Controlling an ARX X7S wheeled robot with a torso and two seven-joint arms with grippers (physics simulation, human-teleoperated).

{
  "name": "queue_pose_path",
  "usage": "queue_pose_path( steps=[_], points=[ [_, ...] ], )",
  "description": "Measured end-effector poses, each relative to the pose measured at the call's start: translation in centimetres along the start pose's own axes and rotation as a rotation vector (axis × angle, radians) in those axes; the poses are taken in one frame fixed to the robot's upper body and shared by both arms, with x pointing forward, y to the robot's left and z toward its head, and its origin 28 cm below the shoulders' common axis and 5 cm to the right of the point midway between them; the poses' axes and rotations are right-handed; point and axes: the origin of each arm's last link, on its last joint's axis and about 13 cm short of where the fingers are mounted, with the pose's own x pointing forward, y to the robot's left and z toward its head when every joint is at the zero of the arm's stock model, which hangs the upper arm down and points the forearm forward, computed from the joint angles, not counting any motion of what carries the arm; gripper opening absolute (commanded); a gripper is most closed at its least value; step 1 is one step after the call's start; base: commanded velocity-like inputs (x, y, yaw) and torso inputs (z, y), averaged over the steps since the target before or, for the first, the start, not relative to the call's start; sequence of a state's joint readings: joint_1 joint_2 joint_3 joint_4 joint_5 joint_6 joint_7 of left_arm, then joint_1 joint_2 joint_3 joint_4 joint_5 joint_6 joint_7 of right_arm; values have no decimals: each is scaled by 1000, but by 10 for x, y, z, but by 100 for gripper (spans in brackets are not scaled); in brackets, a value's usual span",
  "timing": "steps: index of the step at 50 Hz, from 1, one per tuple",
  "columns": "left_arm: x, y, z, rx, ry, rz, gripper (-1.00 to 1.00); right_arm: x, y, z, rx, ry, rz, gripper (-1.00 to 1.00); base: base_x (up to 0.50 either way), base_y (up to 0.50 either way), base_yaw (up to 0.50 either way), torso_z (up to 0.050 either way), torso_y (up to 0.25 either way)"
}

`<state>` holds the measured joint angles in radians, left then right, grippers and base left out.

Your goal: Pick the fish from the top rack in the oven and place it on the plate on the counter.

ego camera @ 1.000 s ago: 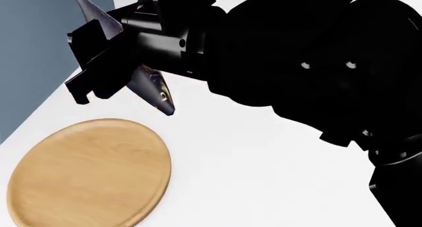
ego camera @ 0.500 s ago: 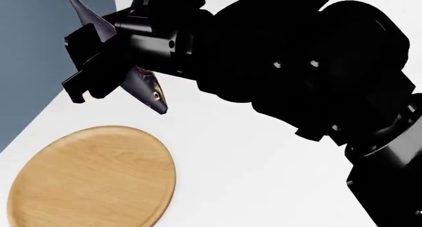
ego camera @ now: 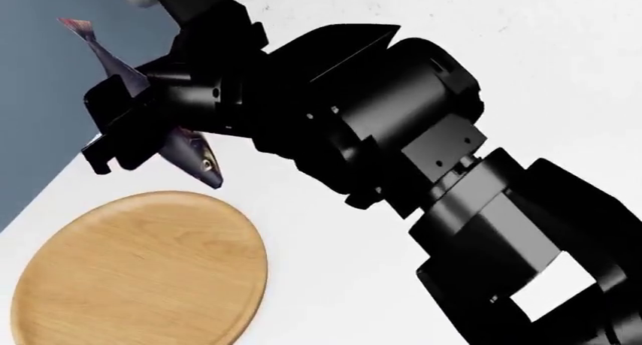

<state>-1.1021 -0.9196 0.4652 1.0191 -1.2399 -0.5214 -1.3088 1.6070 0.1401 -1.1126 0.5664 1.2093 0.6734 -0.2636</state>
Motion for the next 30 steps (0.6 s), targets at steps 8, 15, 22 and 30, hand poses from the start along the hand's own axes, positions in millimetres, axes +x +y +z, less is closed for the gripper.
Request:
queue_pose_path(
  steps=[8, 15, 22, 30],
  points=[
    [-1, 0, 0, 0, 0, 2, 100, 11, 3, -14, 5, 37, 22, -100, 0, 0, 0, 0, 0],
    [-1, 0, 0, -1, -1, 3, 100, 19, 7, -24, 6, 74, 40, -100, 0, 0, 0, 0, 0],
    [-1, 0, 0, -2, -1, 3, 100, 25, 13, -34, 8, 103, 60, -100, 0, 0, 0, 0, 0],
    [-1, 1, 0, -1, -2, 5, 100, 31, 18, -42, 9, 126, 79, -100, 0, 0, 0, 0, 0]
  ],
)
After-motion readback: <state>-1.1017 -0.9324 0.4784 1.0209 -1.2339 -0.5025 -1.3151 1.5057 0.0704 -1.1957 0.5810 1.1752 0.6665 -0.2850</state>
